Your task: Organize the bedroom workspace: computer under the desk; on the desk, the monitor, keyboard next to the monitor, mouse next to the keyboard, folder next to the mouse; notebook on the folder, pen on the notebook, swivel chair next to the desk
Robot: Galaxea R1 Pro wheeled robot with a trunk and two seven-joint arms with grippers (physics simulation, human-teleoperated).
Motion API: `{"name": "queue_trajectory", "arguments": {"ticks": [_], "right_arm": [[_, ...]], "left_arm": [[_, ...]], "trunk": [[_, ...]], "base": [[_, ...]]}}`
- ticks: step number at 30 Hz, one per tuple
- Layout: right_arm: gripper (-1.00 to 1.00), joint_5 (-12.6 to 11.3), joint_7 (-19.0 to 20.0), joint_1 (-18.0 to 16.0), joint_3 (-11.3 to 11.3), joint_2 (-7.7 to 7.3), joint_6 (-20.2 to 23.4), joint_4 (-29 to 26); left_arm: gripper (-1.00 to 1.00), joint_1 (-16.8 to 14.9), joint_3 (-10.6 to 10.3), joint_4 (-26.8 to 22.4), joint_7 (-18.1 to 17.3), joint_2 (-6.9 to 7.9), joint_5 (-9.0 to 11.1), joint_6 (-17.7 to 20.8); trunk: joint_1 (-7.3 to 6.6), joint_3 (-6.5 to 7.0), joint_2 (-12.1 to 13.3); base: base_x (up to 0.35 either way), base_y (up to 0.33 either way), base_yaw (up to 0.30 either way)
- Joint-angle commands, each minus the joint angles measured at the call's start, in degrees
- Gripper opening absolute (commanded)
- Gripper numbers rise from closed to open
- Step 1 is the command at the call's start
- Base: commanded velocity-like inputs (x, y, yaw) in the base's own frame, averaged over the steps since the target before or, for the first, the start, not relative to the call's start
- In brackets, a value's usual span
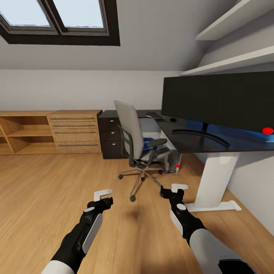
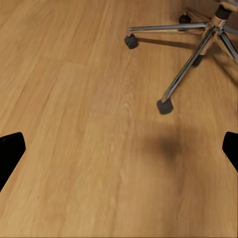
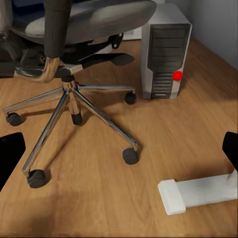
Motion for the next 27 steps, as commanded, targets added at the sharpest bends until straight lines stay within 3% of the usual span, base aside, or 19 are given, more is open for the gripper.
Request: {"name": "queue_trajectory", "arguments": {"ticks": [1,6,18,24,25,26,27], "right_arm": [[1.00,0.1,-0.2,0.0,0.0,0.02,-0.2,0.5],[1.00,0.1,-0.3,-0.3,-0.1,0.02,-0.1,7.2],[1.00,-0.4,-0.4,-0.4,-0.3,-1.15,0.1,7.4],[1.00,-0.3,-0.7,-1.1,-0.3,-1.20,0.4,7.8],[1.00,-0.3,-1.5,-2.2,-0.3,-1.15,0.6,7.8],[1.00,-0.3,-1.7,-2.5,-0.3,-1.15,0.6,7.8],[1.00,-0.3,-2.3,-3.8,-0.3,-1.17,1.2,7.8]], "left_arm": [[1.00,0.0,-0.1,-0.1,0.5,0.04,0.6,0.1],[1.00,0.0,0.0,-0.1,0.5,0.07,0.6,0.1],[1.00,0.0,0.1,-0.2,0.4,1.06,0.7,0.0],[1.00,0.5,0.1,-1.0,0.4,1.76,0.8,-1.3],[1.00,4.2,0.1,-3.4,0.3,2.46,0.8,-3.6],[1.00,5.6,0.1,-4.5,0.3,2.65,0.8,-4.3],[1.00,9.7,0.1,-8.8,0.2,3.17,0.8,-6.1]], "trunk": [[0.02,-0.06,0.0],[0.02,-0.06,0.0],[0.02,-0.06,0.0],[0.02,-0.06,0.0],[0.02,-0.06,0.0],[0.02,-0.06,0.0],[0.02,-0.06,0.0]], "base": [[0.321,-0.002,0.000],[0.321,-0.001,0.000],[0.316,0.000,0.000],[0.151,0.000,0.000],[0.026,0.000,0.000],[0.020,0.000,0.000],[0.010,0.000,0.000]]}}
